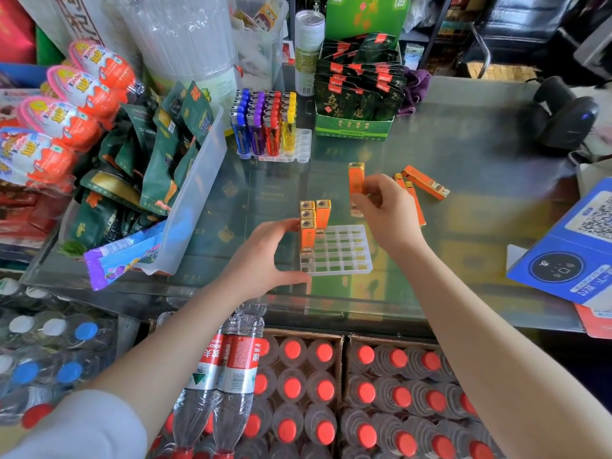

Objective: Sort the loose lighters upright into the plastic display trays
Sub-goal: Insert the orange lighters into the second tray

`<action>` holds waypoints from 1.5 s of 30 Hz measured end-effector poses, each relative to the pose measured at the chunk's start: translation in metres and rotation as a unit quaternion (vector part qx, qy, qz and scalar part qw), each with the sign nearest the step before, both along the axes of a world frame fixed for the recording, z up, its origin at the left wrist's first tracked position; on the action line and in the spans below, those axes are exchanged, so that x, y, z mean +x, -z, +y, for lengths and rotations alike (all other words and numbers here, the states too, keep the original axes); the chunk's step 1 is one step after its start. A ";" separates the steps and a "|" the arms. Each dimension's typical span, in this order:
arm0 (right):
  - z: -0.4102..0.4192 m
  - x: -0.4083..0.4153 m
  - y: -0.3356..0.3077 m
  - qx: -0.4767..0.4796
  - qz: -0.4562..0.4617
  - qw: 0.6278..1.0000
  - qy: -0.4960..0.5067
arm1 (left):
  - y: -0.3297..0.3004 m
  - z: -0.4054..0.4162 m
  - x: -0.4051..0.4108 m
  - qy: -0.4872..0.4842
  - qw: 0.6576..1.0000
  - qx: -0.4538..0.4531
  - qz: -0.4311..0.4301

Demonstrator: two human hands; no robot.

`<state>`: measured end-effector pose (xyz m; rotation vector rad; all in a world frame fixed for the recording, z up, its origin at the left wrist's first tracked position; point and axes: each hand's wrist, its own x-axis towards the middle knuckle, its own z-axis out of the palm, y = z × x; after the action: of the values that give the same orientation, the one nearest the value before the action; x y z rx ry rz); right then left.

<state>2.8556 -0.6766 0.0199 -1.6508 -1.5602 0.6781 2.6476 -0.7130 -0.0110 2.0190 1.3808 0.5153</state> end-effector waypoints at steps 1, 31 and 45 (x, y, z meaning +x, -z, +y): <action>-0.010 -0.003 -0.003 0.002 0.064 0.998 -0.006 | 0.000 0.000 0.000 0.001 1.000 0.001 0.001; -0.048 -0.031 0.003 0.089 -0.186 0.972 -0.113 | -0.009 -0.005 0.004 -0.020 1.000 -0.004 0.023; -0.036 -0.029 0.004 0.034 -0.290 0.951 -0.100 | -0.011 -0.005 0.005 -0.013 1.000 0.007 0.006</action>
<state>2.8262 -0.7124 0.0159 -1.7478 -2.1597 0.2319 2.6523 -0.7182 -0.0003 2.0201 1.4151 0.5269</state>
